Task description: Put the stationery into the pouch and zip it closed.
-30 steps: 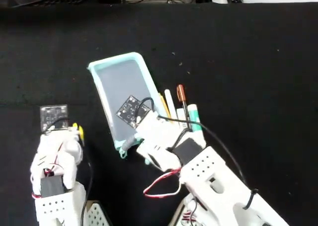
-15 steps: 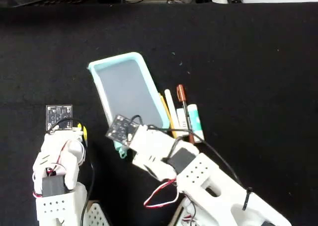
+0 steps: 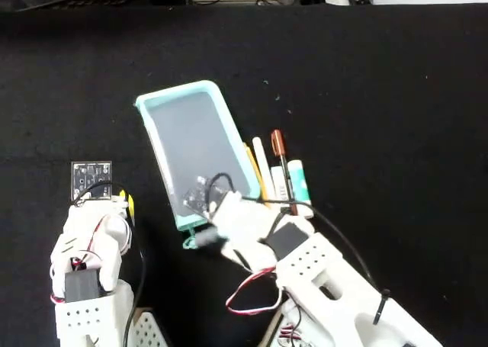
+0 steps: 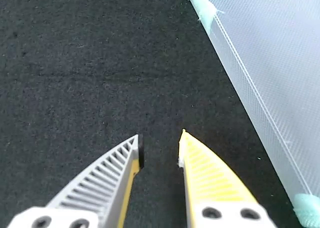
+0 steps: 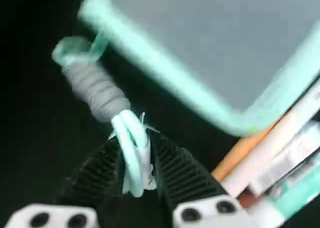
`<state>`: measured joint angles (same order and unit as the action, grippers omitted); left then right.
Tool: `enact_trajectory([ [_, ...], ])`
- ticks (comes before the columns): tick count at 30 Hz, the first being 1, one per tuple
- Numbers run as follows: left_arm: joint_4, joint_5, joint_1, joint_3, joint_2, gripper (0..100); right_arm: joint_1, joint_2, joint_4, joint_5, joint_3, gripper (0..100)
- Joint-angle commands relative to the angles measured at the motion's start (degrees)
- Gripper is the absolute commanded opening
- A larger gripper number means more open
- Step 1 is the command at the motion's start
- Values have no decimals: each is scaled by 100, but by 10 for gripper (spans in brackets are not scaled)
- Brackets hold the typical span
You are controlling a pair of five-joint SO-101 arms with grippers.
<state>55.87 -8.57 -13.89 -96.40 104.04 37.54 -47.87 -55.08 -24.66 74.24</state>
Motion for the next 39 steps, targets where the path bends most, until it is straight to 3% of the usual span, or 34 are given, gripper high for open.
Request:
enact_trajectory([
  [1,9,-44,66,-92,18,141,-220,-48,-545,-440,-242,13],
  [5,9,-44,40,-92,18,141,-475,-22,-668,-826,-286,31],
  [11,9,-44,48,-92,18,141,-448,-48,-1046,-941,-497,283],
  [18,9,-44,40,-92,18,141,457,-13,-2154,-923,-1684,266],
  [25,9,-44,31,-92,18,141,1143,-4,-2163,-668,-1930,268],
  [28,9,-44,31,-92,18,141,1152,-4,-1829,-659,-1763,266],
  [34,18,-44,31,-92,18,141,1134,462,-114,-229,-804,266],
  [39,18,-44,31,-92,18,141,993,1516,387,-220,-980,266],
])
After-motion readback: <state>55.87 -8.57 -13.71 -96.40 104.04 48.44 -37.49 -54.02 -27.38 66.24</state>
